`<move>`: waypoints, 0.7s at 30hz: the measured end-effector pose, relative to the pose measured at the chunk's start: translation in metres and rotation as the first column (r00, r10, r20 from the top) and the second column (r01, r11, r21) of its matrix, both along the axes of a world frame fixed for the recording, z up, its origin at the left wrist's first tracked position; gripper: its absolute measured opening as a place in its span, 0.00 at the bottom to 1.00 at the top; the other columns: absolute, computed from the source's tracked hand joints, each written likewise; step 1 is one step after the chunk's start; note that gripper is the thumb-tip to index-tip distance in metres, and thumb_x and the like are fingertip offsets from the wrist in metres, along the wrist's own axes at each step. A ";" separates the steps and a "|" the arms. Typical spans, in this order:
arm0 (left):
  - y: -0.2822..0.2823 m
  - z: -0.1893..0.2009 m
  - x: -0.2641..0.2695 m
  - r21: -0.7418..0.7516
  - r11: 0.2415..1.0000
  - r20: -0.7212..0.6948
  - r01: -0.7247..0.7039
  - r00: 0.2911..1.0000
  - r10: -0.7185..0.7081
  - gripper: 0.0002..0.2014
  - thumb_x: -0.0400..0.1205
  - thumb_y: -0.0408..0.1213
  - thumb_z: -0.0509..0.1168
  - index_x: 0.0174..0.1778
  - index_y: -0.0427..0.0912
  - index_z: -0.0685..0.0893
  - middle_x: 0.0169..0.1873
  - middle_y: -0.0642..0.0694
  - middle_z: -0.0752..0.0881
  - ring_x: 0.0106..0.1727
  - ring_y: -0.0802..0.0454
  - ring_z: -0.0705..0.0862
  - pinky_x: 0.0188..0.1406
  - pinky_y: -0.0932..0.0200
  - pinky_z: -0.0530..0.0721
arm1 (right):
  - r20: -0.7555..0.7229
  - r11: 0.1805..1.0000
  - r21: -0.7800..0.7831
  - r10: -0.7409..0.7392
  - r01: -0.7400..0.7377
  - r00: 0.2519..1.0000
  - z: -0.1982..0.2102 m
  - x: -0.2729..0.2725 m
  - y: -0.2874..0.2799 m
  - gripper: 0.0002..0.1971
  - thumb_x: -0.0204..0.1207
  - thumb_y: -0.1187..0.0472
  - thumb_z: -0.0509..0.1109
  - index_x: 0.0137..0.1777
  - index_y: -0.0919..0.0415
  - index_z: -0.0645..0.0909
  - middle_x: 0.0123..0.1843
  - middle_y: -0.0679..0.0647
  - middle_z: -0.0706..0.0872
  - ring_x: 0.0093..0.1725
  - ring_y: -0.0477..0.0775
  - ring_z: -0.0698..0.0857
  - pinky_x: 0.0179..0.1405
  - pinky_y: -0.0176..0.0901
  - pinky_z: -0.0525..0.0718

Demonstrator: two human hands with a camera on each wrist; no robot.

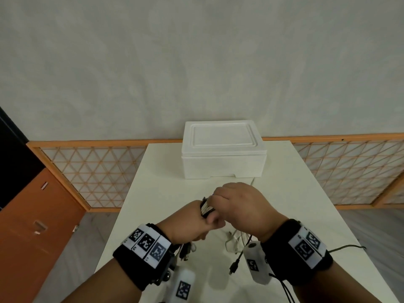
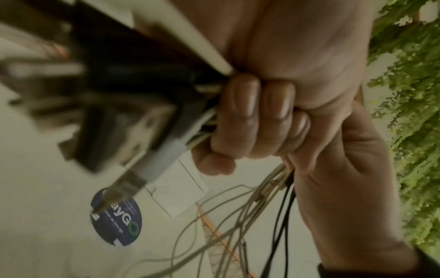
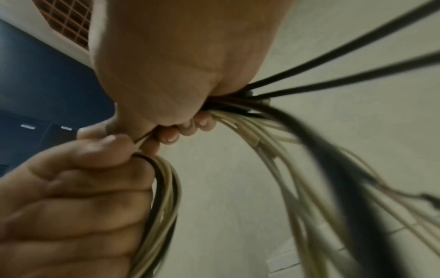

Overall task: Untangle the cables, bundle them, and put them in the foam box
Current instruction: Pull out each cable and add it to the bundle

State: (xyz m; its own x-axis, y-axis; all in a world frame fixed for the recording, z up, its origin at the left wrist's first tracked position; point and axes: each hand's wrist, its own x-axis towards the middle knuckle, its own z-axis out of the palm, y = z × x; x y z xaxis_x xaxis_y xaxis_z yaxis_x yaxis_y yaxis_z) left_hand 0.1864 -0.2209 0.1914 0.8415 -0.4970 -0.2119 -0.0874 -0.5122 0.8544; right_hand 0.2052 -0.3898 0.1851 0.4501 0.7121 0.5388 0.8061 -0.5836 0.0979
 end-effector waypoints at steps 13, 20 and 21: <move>0.006 -0.004 -0.007 -0.680 0.713 -0.134 0.173 0.926 -0.352 0.17 0.79 0.42 0.68 0.24 0.56 0.78 0.12 0.56 0.70 0.13 0.58 0.67 0.34 0.56 0.76 | -0.349 0.812 0.574 0.360 -0.106 0.865 0.003 0.002 0.026 0.13 0.81 0.47 0.60 0.47 0.56 0.76 0.40 0.50 0.80 0.42 0.41 0.76 0.46 0.30 0.72; 0.005 -0.009 -0.005 -0.643 0.743 -0.108 0.183 0.939 -0.325 0.22 0.79 0.36 0.64 0.18 0.42 0.70 0.13 0.57 0.73 0.14 0.60 0.71 0.32 0.56 0.76 | -0.567 0.671 0.730 0.487 0.131 0.665 0.004 -0.008 0.037 0.22 0.77 0.38 0.60 0.37 0.58 0.74 0.30 0.50 0.78 0.32 0.45 0.77 0.33 0.40 0.74; 0.004 -0.008 -0.006 -0.631 0.750 -0.096 0.197 0.940 -0.328 0.23 0.79 0.36 0.64 0.18 0.37 0.68 0.13 0.58 0.73 0.15 0.61 0.71 0.33 0.55 0.76 | -0.557 0.640 0.753 0.494 0.155 0.668 0.004 -0.009 0.039 0.22 0.78 0.42 0.60 0.35 0.62 0.73 0.28 0.54 0.75 0.30 0.48 0.75 0.31 0.42 0.73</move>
